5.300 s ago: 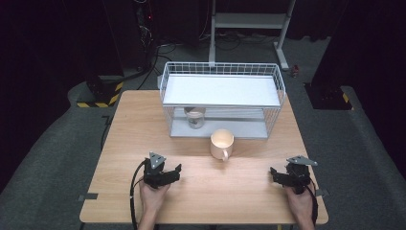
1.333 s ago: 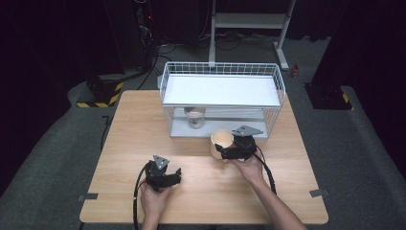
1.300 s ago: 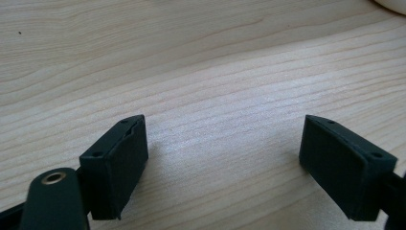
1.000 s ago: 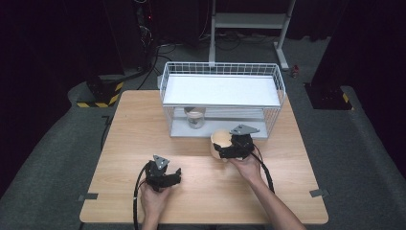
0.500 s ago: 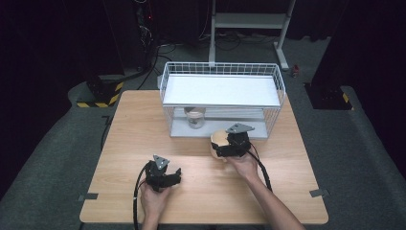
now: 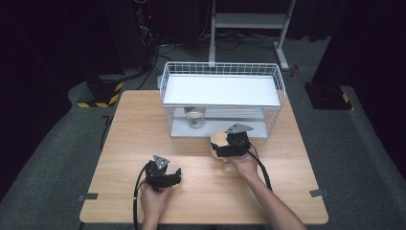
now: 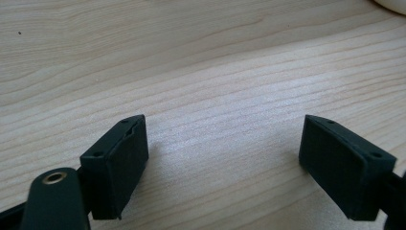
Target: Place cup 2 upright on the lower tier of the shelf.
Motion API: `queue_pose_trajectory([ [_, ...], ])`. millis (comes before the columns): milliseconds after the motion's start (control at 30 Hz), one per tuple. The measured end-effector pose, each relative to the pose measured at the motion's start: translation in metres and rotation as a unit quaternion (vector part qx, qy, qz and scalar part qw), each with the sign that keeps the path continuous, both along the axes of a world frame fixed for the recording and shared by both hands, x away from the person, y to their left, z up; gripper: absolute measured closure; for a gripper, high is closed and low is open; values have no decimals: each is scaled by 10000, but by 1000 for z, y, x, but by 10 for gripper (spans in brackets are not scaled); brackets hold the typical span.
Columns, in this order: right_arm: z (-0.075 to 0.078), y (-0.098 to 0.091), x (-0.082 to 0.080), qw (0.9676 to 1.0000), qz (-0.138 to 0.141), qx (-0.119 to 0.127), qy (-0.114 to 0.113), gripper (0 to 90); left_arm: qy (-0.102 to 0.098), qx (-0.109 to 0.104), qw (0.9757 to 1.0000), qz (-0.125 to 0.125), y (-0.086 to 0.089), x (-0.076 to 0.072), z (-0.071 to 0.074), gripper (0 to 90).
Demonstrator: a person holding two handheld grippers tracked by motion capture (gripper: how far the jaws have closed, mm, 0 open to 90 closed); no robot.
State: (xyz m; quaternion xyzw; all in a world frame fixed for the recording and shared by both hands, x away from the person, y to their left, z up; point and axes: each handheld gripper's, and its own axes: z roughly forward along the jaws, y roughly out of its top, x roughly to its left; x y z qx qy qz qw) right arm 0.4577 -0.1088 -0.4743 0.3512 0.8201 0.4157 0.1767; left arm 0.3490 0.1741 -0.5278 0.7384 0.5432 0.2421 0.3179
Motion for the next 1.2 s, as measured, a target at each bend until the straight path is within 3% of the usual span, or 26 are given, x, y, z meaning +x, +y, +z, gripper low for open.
queue_pose_trajectory([
  [633, 3, -4, 0, 9999, -32, -40, 89, 99, -5, 17, 10000, -3, 0, 0, 0, 178],
  [1200, 9, -14, -3, 9999, -80, -87, -28, 99, -6, 5, 10000, 7, 0, 0, 0, 181],
])
